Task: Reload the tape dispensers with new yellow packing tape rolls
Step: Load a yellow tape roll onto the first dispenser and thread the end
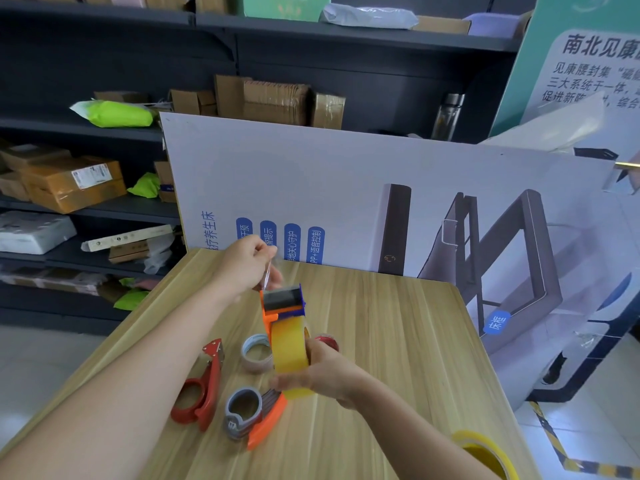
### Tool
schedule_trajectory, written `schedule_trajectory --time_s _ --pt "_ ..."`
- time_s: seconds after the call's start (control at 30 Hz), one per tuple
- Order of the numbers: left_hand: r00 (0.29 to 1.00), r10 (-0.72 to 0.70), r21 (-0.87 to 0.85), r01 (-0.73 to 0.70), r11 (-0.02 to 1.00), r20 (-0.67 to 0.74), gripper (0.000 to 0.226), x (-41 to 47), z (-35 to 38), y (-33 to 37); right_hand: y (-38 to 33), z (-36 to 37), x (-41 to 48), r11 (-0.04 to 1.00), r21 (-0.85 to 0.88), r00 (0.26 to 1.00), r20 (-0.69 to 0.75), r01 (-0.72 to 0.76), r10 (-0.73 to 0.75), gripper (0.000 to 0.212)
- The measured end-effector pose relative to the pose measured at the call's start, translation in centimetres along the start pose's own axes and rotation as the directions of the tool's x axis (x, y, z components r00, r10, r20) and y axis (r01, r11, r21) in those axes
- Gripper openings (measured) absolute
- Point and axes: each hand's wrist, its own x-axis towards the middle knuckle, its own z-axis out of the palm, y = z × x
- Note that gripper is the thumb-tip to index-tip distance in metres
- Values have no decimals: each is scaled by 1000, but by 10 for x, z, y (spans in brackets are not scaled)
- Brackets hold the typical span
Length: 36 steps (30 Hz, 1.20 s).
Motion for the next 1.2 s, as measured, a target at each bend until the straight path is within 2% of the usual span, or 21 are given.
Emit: schedule_trajectory --time_s 0.17,0.23,0.33,0.4,0.47,0.53,0.6,0.7,0.87,1.03,1.2 --pt "991 -16 49 10 999 130 23 1 -8 6 3 1 1 1000 19 1000 28 -10 9 45" --pt "983 -15 28 10 1000 184 24 1 -11 9 4 2 1 998 62 1000 10 2 -3 45" --pt "972 2 79 -21 997 236 25 1 -14 14 5 6 -2 990 141 999 -40 21 -16 34" --pt "968 41 154 -82 985 249 24 0 -15 18 7 8 -2 988 153 995 -100 29 -14 43" --pt "963 132 286 -198 937 235 24 0 -15 22 9 11 -3 987 147 993 -111 66 -50 47" --pt "962 199 379 -258 889 188 24 -1 -15 24 8 12 -4 978 171 988 -118 117 -97 39" --pt "966 235 369 -260 892 112 24 -1 -16 24 4 13 -6 963 213 976 -180 163 -125 38" --pt "968 250 290 -236 928 -13 25 0 -18 24 -3 16 -7 951 208 942 -294 228 -161 57" --pt "936 295 271 -239 932 -191 25 7 -25 24 -7 24 -12 936 190 921 -314 297 -229 54" --pt "951 281 293 -234 927 -130 26 13 -37 22 -2 29 -15 921 224 913 -334 318 -234 46" --pt "979 164 176 -142 974 -120 25 13 -36 7 -5 30 -19 906 217 892 -364 362 -269 35"
